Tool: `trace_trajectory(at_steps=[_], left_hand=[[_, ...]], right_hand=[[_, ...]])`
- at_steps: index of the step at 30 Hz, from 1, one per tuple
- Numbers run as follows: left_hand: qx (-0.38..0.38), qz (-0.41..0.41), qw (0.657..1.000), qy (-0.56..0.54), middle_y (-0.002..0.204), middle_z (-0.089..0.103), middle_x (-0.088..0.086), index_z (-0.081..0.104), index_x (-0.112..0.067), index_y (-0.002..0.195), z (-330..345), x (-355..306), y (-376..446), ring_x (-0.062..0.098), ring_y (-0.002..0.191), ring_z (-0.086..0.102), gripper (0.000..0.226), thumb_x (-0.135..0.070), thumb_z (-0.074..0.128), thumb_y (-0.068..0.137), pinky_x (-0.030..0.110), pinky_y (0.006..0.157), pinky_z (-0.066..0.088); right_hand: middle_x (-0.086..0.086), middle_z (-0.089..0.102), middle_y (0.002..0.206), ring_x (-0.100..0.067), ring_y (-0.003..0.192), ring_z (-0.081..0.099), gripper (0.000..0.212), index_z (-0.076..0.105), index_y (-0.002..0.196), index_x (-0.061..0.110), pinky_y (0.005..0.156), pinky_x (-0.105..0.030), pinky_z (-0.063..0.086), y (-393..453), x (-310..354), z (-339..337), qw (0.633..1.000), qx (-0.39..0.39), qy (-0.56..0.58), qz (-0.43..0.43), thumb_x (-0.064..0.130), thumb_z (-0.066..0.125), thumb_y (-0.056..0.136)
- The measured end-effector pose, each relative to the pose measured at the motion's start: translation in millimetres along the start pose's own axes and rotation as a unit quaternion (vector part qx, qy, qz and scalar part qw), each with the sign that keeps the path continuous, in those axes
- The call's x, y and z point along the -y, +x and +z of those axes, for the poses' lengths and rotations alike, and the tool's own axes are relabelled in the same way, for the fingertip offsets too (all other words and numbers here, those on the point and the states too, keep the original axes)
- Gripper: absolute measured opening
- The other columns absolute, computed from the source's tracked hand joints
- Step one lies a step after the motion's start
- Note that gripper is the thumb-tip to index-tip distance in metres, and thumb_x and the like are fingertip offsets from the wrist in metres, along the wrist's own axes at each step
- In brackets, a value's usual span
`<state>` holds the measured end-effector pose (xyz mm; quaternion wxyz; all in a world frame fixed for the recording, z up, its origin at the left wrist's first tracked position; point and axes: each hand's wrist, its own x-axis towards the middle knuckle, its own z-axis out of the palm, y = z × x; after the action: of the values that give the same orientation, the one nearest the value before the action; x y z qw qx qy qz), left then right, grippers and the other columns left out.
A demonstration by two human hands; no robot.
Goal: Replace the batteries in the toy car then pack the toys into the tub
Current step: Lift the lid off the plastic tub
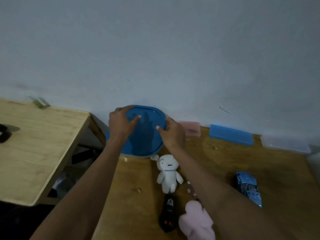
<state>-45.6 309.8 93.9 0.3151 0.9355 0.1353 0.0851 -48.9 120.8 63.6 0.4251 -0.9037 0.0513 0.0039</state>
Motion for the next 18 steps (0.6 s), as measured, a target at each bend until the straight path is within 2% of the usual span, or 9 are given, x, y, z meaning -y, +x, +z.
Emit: trace_trajectory(at_steps=[2,4,7,13,16,18], left_hand=[[0.036,-0.048,0.998,0.037,0.125,0.065,0.017,0.061,-0.027,0.137,-11.8,32.0,2.0,0.036,0.113,0.061,0.074,-0.064,0.073,0.074,0.048,0.095,0.053],[0.084,-0.078,0.993,0.011,0.133,0.061,0.015,0.055,-0.023,0.143,-20.9,45.6,-3.7,0.034,0.119,0.059,0.081,-0.055,0.083,0.073,0.047,0.098,0.053],[0.122,-0.091,0.988,-0.025,0.143,0.054,0.015,0.052,-0.017,0.145,-19.5,55.2,-7.6,0.034,0.127,0.053,0.083,-0.04,0.087,0.074,0.047,0.1,0.05],[0.087,-0.066,0.994,0.012,0.131,0.06,0.015,0.06,-0.014,0.138,-13.2,61.9,-9.4,0.035,0.12,0.055,0.083,-0.053,0.086,0.07,0.05,0.097,0.054],[0.087,-0.072,0.994,0.0,0.129,0.062,0.014,0.062,-0.015,0.136,-13.2,60.1,-8.6,0.034,0.116,0.058,0.085,-0.055,0.087,0.065,0.05,0.096,0.055],[0.08,-0.064,0.995,0.001,0.128,0.062,0.014,0.062,-0.016,0.136,-13.0,59.7,-9.1,0.034,0.116,0.058,0.087,-0.059,0.087,0.064,0.051,0.095,0.055]], right_hand=[[0.001,0.065,0.115,-0.019,0.105,0.063,0.049,0.065,0.12,0.028,0.082,-0.036,0.06,-3.3,-0.5,18.2,1.0,-0.002,-0.026,0.011,0.051,0.077,0.078],[0.003,0.061,0.119,-0.019,0.111,0.06,0.059,0.064,0.125,0.027,0.085,-0.037,0.06,-1.8,-4.6,32.6,0.999,-0.008,-0.049,0.021,0.051,0.081,0.073],[0.002,0.062,0.121,-0.022,0.112,0.061,0.062,0.064,0.126,0.028,0.083,-0.04,0.061,0.1,-5.6,40.6,0.996,-0.027,-0.076,0.028,0.044,0.086,0.071],[-0.007,0.059,0.13,-0.027,0.119,0.057,0.07,0.057,0.139,0.021,0.093,-0.041,0.058,-1.3,0.8,40.6,0.997,-0.037,-0.063,0.035,0.031,0.087,0.076],[-0.006,0.056,0.128,-0.026,0.12,0.056,0.082,0.049,0.146,0.022,0.095,-0.041,0.057,-0.4,-1.7,40.0,0.997,-0.032,-0.058,0.029,0.037,0.087,0.074],[-0.002,0.045,0.121,-0.022,0.116,0.051,0.093,0.04,0.151,0.026,0.095,-0.038,0.054,-2.1,1.4,37.4,0.997,-0.022,-0.064,0.032,0.045,0.086,0.073]])
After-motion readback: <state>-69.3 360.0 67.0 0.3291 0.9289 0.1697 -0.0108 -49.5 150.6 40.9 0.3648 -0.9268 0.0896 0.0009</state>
